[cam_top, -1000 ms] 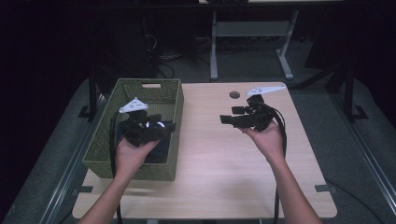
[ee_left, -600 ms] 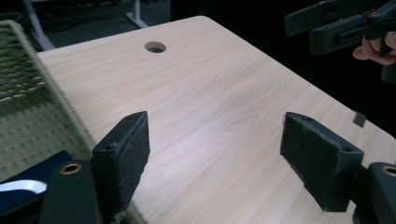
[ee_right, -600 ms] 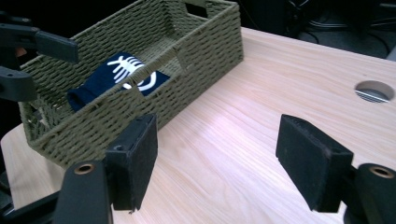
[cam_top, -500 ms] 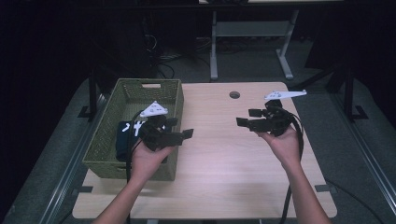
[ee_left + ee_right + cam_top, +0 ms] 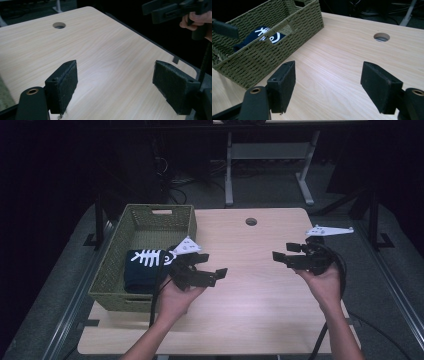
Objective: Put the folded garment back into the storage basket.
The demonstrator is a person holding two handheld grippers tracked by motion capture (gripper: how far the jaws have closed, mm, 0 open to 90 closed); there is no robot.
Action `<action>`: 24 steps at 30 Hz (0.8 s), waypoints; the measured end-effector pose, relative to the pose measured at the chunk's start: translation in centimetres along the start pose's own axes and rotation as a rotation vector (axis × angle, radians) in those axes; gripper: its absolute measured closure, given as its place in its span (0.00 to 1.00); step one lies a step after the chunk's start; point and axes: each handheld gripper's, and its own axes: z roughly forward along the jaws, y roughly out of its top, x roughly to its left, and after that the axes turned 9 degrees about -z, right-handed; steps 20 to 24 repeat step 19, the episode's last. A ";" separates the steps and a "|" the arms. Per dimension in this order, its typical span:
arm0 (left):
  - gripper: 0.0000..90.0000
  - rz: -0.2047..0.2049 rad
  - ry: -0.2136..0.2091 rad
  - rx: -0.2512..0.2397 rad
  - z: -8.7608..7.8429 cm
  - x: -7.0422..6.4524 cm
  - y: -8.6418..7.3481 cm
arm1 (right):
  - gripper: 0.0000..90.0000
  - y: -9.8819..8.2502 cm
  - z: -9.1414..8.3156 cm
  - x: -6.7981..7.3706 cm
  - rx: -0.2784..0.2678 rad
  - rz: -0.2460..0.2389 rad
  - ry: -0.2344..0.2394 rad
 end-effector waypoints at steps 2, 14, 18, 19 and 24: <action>0.22 0.000 -0.010 0.006 0.1 -0.2 -0.1 | 0.31 -0.3 -0.3 -0.1 0.010 0.004 -0.011; 0.22 0.019 -0.033 0.033 0.9 -1.6 -1.3 | 0.30 -1.9 -1.9 -0.1 0.009 0.003 -0.037; 0.21 0.023 -0.046 0.035 1.2 -2.0 -1.7 | 0.30 -2.9 -2.8 -0.3 -0.007 0.010 -0.054; 0.21 0.025 -0.053 0.033 1.3 -2.1 -1.8 | 0.30 -3.1 -3.0 -0.4 -0.012 0.006 -0.056; 0.21 0.025 -0.053 0.033 1.3 -2.1 -1.8 | 0.30 -3.1 -3.0 -0.4 -0.012 0.006 -0.056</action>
